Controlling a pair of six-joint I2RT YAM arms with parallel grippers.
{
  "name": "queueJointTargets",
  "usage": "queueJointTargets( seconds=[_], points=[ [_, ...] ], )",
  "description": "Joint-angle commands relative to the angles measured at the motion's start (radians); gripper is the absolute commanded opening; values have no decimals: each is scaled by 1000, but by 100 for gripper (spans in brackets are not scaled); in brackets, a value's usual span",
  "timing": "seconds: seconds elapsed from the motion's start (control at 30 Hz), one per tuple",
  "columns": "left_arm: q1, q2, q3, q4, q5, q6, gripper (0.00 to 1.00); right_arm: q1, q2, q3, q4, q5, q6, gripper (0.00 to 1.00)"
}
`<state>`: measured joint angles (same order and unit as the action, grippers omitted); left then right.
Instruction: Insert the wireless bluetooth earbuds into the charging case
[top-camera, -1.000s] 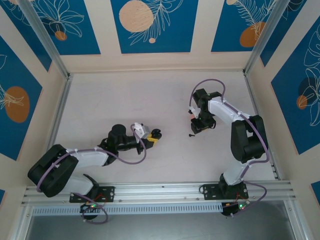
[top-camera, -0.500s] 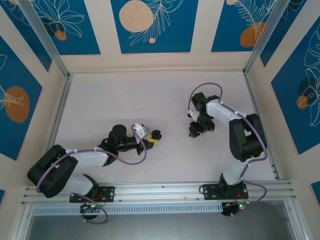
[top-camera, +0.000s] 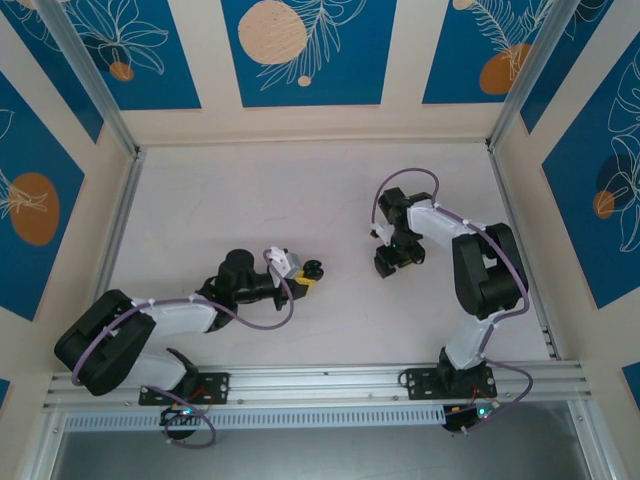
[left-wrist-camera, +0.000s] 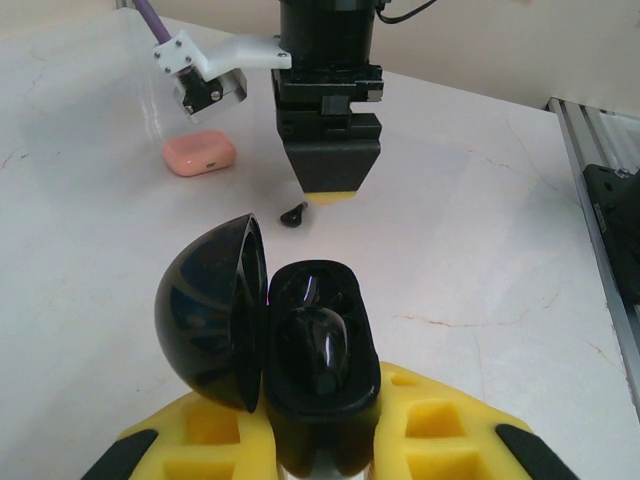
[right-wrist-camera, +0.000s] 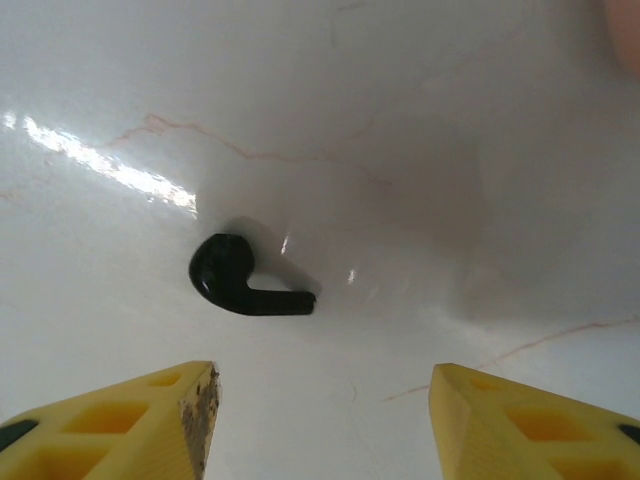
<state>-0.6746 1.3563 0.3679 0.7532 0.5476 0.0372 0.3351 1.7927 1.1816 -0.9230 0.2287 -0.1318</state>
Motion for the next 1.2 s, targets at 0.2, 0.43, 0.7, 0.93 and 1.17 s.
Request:
queueJointTargets(
  seconds=[0.2, 0.43, 0.7, 0.93, 1.17],
  points=[
    [-14, -21, 28, -22, -11, 33, 11, 19, 78, 36, 27, -3, 3, 59],
    [-16, -20, 35, -34, -15, 36, 12, 16, 84, 48, 81, -8, 46, 59],
    [-15, -19, 51, -53, -17, 43, 12, -2, 87, 83, 82, -14, 87, 55],
    [-18, -25, 52, -61, -17, 44, 12, -16, -9, 124, -27, -138, 169, 53],
    [-20, -25, 52, -57, -14, 48, 12, -65, -146, 115, -155, -197, 465, 49]
  ],
)
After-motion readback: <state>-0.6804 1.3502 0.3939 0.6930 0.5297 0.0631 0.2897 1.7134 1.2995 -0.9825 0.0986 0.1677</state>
